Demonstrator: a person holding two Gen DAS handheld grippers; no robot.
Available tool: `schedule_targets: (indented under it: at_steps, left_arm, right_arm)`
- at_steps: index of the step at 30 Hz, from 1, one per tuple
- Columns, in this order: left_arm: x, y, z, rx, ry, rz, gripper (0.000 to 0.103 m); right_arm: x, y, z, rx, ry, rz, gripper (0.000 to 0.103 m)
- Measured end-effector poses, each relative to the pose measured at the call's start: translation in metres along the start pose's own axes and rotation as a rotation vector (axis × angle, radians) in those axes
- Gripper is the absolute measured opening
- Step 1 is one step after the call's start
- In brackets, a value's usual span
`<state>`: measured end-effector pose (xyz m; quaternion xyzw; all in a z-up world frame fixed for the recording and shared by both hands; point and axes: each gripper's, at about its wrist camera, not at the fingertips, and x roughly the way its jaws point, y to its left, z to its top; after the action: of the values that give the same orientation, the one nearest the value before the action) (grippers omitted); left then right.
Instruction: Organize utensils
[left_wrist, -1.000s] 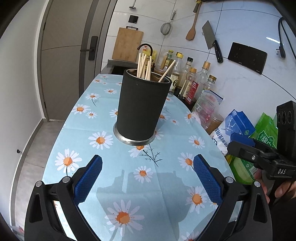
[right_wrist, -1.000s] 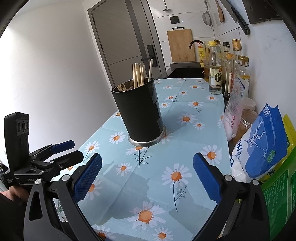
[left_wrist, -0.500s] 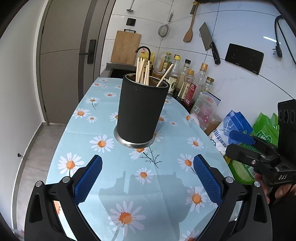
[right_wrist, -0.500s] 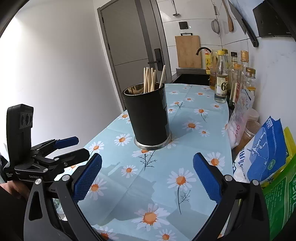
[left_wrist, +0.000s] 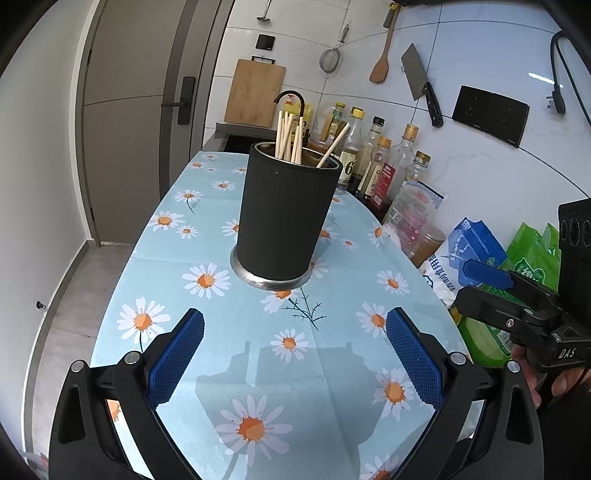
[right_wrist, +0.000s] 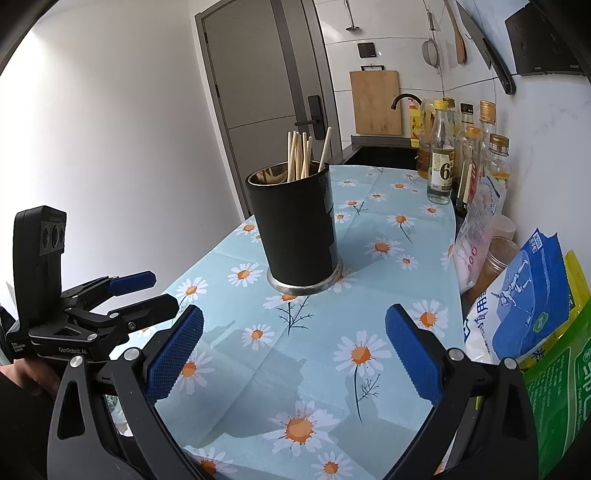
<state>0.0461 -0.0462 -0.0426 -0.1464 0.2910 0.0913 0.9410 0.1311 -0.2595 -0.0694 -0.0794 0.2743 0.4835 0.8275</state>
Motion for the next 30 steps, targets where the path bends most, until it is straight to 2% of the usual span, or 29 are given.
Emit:
schedule_targets:
  at_steps: [30]
  left_arm:
    - [0.0018, -0.0004, -0.002, 0.001, 0.005, -0.001, 0.096]
  right_arm:
    - [-0.0011, -0.0034, -0.0032, 0.017, 0.0, -0.007, 0.098]
